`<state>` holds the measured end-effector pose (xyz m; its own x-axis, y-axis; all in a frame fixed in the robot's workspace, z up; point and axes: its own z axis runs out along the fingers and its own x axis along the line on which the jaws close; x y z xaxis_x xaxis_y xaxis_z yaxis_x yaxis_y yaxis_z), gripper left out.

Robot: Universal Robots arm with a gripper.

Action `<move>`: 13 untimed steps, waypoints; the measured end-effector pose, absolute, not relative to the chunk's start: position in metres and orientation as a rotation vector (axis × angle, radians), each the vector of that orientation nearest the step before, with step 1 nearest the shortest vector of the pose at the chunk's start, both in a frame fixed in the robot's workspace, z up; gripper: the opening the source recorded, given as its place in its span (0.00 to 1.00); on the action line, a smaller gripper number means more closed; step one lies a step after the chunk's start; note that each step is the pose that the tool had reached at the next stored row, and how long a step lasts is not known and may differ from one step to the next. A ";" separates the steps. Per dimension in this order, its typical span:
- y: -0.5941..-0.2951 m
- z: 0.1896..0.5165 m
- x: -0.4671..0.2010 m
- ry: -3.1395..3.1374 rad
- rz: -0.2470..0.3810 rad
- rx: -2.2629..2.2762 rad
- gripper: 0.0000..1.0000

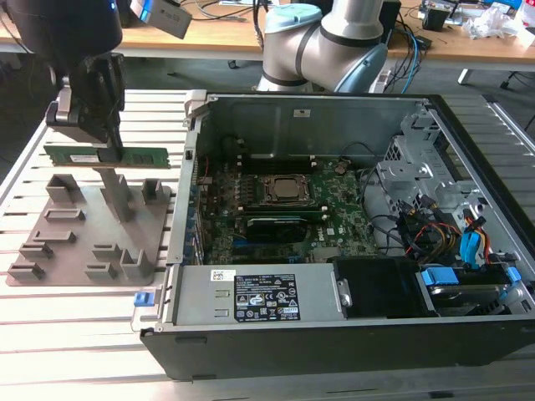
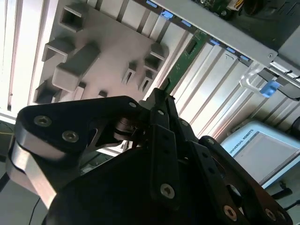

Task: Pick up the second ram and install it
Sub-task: 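Pick up the second ram and move it above second insertion slot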

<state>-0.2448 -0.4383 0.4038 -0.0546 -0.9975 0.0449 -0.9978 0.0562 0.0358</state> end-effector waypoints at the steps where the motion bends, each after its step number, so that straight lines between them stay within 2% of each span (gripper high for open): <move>1: -0.438 0.404 -0.243 -2.240 0.008 2.119 0.14; 13: -0.438 0.404 -0.208 -2.228 0.035 2.107 0.14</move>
<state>-0.2078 -0.4382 0.4038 -0.0545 -0.9961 0.0698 -0.9978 0.0570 0.0344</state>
